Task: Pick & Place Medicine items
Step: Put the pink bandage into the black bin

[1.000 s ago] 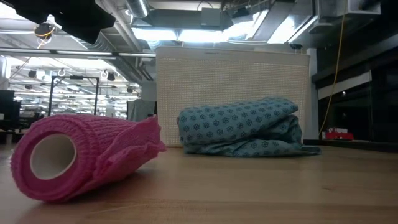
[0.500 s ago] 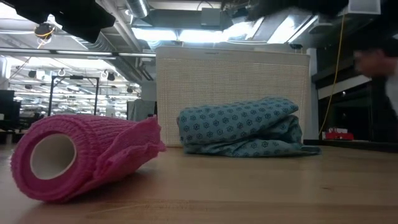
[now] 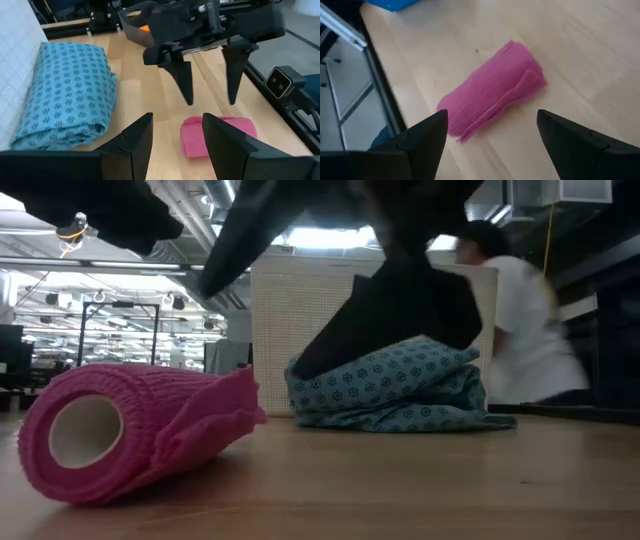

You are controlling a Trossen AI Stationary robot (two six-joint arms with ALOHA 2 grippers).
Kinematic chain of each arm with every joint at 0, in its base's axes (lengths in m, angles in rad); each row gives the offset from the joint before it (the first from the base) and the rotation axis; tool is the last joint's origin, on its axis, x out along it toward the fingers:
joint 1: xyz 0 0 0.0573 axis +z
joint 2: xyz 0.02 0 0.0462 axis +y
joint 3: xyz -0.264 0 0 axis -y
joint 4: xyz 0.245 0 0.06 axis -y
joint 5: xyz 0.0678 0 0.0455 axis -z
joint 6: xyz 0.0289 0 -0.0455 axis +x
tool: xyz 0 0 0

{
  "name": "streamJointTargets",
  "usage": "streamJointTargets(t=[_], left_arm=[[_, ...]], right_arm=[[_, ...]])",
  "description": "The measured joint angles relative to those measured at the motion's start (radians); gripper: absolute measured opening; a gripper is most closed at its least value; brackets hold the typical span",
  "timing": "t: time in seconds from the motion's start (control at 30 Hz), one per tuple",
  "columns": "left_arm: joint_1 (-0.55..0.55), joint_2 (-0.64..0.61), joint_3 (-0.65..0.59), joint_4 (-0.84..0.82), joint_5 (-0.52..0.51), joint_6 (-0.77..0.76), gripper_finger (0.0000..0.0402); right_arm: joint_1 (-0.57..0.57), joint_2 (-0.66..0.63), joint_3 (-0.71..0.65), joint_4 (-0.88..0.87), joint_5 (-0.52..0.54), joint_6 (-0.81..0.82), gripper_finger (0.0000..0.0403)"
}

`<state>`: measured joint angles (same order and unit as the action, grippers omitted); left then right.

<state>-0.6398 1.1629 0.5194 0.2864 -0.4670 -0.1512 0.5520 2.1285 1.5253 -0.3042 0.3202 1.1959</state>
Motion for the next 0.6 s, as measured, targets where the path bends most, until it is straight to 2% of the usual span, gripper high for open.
streamJointTargets(t=[0.6], left_arm=[[0.000,-0.005,0.000,-0.027,0.005,-0.048,0.0168]], right_arm=[[-0.054,0.050,0.001,0.080,-0.015,0.001,0.0307]])
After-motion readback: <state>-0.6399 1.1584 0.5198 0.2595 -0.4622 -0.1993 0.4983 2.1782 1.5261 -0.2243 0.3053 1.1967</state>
